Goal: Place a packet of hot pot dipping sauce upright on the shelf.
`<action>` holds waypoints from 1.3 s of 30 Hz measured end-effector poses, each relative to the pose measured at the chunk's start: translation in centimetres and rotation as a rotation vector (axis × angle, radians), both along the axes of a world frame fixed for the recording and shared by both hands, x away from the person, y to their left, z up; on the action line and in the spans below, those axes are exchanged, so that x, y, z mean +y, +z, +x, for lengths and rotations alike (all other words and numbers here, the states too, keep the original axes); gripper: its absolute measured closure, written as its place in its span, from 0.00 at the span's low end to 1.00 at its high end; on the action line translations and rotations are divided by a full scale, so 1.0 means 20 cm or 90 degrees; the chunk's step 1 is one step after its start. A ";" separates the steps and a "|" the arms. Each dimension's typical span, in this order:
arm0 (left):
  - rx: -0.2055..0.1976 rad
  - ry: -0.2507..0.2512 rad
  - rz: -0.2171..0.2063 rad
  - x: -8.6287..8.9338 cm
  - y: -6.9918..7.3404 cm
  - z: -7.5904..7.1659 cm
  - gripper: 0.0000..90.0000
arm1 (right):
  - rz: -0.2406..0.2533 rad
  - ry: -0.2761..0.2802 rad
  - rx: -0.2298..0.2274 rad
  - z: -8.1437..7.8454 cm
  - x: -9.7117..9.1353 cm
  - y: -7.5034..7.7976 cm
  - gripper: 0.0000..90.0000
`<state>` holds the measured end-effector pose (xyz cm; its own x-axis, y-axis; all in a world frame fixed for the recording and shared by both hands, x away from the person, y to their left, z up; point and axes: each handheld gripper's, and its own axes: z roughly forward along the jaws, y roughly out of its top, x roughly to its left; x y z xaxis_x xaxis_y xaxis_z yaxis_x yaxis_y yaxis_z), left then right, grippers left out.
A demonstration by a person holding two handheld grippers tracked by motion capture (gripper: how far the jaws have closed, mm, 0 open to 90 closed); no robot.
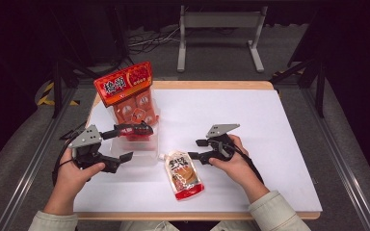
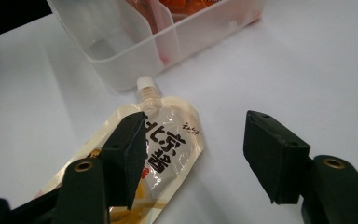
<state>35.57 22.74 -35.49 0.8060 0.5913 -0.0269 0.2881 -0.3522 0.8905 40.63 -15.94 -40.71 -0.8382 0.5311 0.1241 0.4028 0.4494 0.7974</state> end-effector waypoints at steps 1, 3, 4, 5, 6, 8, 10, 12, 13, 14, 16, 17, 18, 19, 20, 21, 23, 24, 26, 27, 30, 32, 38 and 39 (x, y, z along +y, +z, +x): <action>0.001 -0.004 0.002 0.00 0.00 0.00 0.07 | -0.004 -0.001 0.003 0.00 0.01 -0.01 0.44; 0.000 -0.006 0.005 -0.01 0.00 -0.01 0.07 | -0.014 -0.001 0.016 0.01 0.02 -0.04 0.44; 0.003 -0.006 0.004 -0.01 0.00 -0.01 0.07 | -0.016 -0.002 0.022 0.02 0.03 -0.05 0.44; 0.000 -0.008 0.008 -0.02 0.00 -0.02 0.07 | -0.020 -0.003 0.028 0.02 0.04 -0.06 0.44; 0.003 -0.007 0.007 -0.02 0.00 -0.02 0.07 | -0.025 -0.003 0.030 0.03 0.04 -0.07 0.44; 0.002 -0.006 0.009 -0.02 0.00 -0.03 0.07 | -0.030 -0.004 0.034 0.03 0.05 -0.09 0.45; 0.002 -0.006 0.012 -0.02 0.00 -0.03 0.07 | -0.034 -0.005 0.035 0.04 0.06 -0.10 0.46; 0.004 -0.006 0.012 -0.02 -0.01 -0.04 0.07 | -0.034 -0.005 0.037 0.04 0.07 -0.11 0.46; 0.006 -0.006 0.015 -0.02 -0.01 -0.04 0.07 | -0.035 -0.006 0.038 0.05 0.07 -0.12 0.46; 0.006 -0.006 0.015 -0.02 -0.01 -0.04 0.07 | -0.035 -0.006 0.038 0.05 0.07 -0.12 0.46; 0.006 -0.004 0.015 -0.02 -0.01 -0.04 0.07 | -0.039 -0.010 0.044 0.05 0.08 -0.13 0.46; 0.006 -0.004 0.015 -0.02 -0.01 -0.05 0.07 | -0.040 -0.012 0.046 0.06 0.09 -0.14 0.46; 0.005 -0.002 0.014 -0.02 -0.01 -0.05 0.07 | -0.041 -0.013 0.051 0.06 0.09 -0.15 0.46; 0.005 -0.002 0.014 -0.02 -0.01 -0.05 0.07 | -0.040 -0.013 0.056 0.06 0.10 -0.16 0.46; 0.004 -0.004 0.014 -0.02 -0.01 -0.04 0.07 | -0.040 -0.012 0.058 0.06 0.10 -0.17 0.45; 0.007 -0.005 0.013 -0.02 -0.01 -0.04 0.07 | -0.041 -0.013 0.059 0.06 0.11 -0.17 0.45; 0.008 -0.012 0.018 -0.02 -0.02 -0.04 0.09 | -0.048 -0.013 0.059 0.06 0.13 -0.19 0.44; 0.010 -0.013 0.016 -0.03 -0.02 -0.04 0.09 | -0.048 -0.012 0.059 0.06 0.13 -0.19 0.44; 0.008 -0.013 0.019 -0.03 -0.02 -0.03 0.08 | -0.047 -0.010 0.061 0.07 0.13 -0.19 0.43; 0.007 -0.011 0.018 -0.03 -0.02 -0.03 0.08 | -0.047 -0.009 0.061 0.07 0.13 -0.19 0.44; 0.011 -0.012 0.015 -0.04 -0.02 -0.03 0.08 | -0.055 -0.008 0.051 0.06 0.13 -0.20 0.44; 0.011 -0.016 0.017 -0.04 -0.02 -0.03 0.08 | -0.060 -0.008 0.044 0.05 0.14 -0.20 0.44; 0.010 -0.025 0.019 -0.06 -0.02 -0.03 0.09 | -0.062 -0.003 0.036 0.04 0.15 -0.20 0.51; 0.010 -0.026 0.019 -0.06 -0.02 -0.03 0.09 | -0.061 -0.002 0.037 0.04 0.15 -0.20 0.52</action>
<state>34.91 21.52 -35.82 0.8292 0.5585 -0.0234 0.2875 -0.3901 0.8747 41.39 -12.97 -44.65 -0.8292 0.5456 0.1212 0.4491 0.5213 0.7256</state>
